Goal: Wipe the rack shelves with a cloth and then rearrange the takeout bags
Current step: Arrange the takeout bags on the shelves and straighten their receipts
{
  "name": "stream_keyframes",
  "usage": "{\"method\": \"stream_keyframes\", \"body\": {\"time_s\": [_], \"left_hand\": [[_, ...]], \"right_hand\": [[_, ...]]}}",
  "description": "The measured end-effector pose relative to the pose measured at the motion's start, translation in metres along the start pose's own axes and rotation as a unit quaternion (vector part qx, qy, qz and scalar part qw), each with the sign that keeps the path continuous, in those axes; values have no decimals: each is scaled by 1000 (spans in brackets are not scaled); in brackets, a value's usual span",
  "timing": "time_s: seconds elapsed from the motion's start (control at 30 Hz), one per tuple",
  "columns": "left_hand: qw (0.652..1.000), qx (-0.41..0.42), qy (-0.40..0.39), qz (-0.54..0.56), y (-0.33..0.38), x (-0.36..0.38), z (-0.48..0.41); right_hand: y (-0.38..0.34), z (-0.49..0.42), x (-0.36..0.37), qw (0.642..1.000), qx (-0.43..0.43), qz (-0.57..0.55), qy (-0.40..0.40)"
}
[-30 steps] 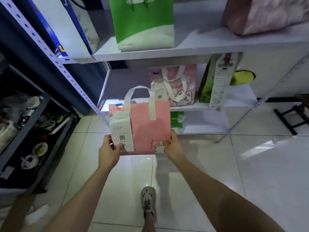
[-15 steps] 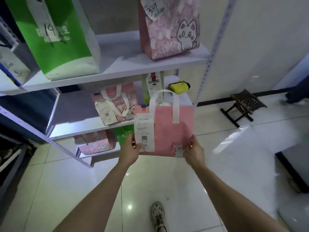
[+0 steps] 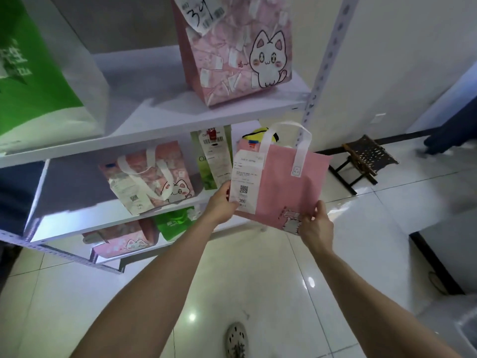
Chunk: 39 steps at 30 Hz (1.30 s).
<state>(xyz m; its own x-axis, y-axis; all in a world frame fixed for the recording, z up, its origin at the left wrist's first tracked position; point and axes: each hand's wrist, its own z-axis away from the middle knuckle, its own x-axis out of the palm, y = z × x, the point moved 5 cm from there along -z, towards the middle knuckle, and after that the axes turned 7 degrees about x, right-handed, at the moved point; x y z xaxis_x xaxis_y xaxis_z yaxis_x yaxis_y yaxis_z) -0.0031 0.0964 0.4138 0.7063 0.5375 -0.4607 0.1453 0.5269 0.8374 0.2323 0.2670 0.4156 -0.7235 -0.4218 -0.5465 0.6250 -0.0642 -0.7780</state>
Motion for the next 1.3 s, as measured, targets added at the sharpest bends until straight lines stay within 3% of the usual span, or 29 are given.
{"method": "stream_keyframes", "body": {"time_s": [0.33,0.53,1.0,1.1,1.3], "left_hand": [[996,-39,73,15,3,-12,-53],[993,-68,95,13,-16,-27,-53],[974,-127,161,95,-81,-78,-25],[971,-119,163,130,-88,-66,-29],[970,-22,194,148,-95,-16,-64]], "right_hand": [[-26,-53,46,996,-38,12,-80],[-43,-82,71,984,-62,100,-133],[-69,-91,161,947,-125,175,-237],[-76,-105,160,949,-135,162,-234],[-78,-157,154,962,-186,111,-163]]}}
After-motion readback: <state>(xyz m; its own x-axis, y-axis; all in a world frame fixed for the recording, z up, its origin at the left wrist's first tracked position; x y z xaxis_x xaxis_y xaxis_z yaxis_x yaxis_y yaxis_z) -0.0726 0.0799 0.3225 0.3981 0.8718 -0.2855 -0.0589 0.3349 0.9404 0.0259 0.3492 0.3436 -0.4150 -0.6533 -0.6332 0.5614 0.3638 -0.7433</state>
